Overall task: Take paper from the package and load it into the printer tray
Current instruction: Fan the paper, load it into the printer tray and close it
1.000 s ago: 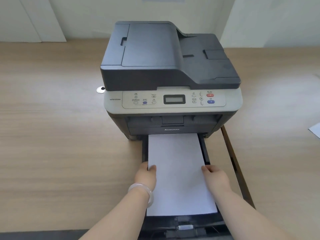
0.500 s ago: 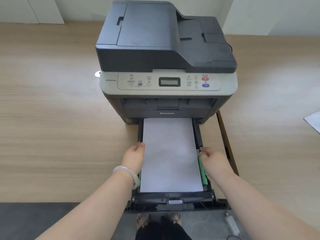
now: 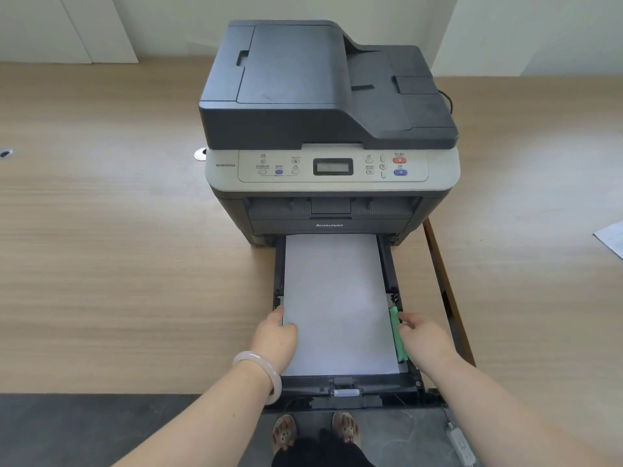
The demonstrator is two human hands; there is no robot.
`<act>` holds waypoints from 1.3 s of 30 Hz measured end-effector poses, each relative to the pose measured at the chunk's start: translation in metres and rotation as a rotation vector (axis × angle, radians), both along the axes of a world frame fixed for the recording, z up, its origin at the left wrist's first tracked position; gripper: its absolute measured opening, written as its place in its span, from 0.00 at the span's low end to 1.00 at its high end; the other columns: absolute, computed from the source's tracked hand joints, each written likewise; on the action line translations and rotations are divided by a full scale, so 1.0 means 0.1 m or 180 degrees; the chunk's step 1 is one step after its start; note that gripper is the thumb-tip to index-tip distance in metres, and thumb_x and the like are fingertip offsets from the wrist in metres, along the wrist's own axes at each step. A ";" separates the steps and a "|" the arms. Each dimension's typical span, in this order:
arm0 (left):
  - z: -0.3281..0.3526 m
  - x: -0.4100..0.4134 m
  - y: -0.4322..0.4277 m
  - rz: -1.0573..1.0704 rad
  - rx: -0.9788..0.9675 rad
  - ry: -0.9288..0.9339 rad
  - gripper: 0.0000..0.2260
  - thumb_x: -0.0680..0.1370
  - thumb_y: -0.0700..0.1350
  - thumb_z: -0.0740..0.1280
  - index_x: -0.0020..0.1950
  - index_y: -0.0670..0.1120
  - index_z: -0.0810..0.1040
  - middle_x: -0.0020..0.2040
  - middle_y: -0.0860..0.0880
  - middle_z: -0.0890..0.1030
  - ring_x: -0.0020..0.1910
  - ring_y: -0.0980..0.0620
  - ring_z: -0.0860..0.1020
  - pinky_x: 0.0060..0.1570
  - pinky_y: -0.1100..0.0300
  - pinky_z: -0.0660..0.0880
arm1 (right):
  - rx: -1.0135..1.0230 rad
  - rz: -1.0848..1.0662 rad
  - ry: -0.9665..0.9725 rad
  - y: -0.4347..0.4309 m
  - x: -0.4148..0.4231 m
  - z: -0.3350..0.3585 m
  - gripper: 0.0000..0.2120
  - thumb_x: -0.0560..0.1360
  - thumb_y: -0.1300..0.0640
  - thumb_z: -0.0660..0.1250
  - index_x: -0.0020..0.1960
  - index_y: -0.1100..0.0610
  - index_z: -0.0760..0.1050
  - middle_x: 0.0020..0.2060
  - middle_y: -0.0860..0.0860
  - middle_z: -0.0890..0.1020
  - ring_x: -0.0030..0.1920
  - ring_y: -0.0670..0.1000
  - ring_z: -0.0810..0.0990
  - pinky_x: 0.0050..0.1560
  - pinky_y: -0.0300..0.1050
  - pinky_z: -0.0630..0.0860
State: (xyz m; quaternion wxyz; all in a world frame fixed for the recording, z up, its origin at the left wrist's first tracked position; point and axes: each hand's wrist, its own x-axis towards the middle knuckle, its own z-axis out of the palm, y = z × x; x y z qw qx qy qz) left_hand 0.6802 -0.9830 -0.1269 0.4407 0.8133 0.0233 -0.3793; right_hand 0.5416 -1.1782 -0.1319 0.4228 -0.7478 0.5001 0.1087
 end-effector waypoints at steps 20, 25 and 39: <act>-0.02 -0.07 -0.15 -0.0034 0.0055 -0.0196 0.24 0.74 0.31 0.52 0.68 0.45 0.70 0.51 0.50 0.72 0.41 0.52 0.73 0.35 0.64 0.69 | 0.0089 0.0093 -0.0031 0.07 0.10 -0.09 0.21 0.77 0.62 0.56 0.70 0.56 0.66 0.61 0.57 0.78 0.43 0.51 0.78 0.33 0.35 0.71; -0.10 -0.01 -0.11 -0.0152 0.0127 -0.0267 0.26 0.74 0.33 0.53 0.69 0.51 0.69 0.45 0.53 0.74 0.39 0.53 0.74 0.34 0.64 0.71 | 0.0066 0.0080 -0.0034 0.07 0.10 -0.12 0.21 0.78 0.60 0.58 0.71 0.56 0.65 0.61 0.56 0.78 0.47 0.52 0.79 0.34 0.36 0.72; -0.25 0.06 0.05 -0.1982 0.1292 -0.1286 0.21 0.79 0.41 0.57 0.73 0.49 0.66 0.70 0.46 0.69 0.63 0.49 0.73 0.57 0.63 0.69 | -0.0327 0.0584 0.0143 0.05 0.07 -0.15 0.24 0.77 0.58 0.64 0.72 0.54 0.64 0.62 0.55 0.78 0.57 0.54 0.79 0.55 0.48 0.78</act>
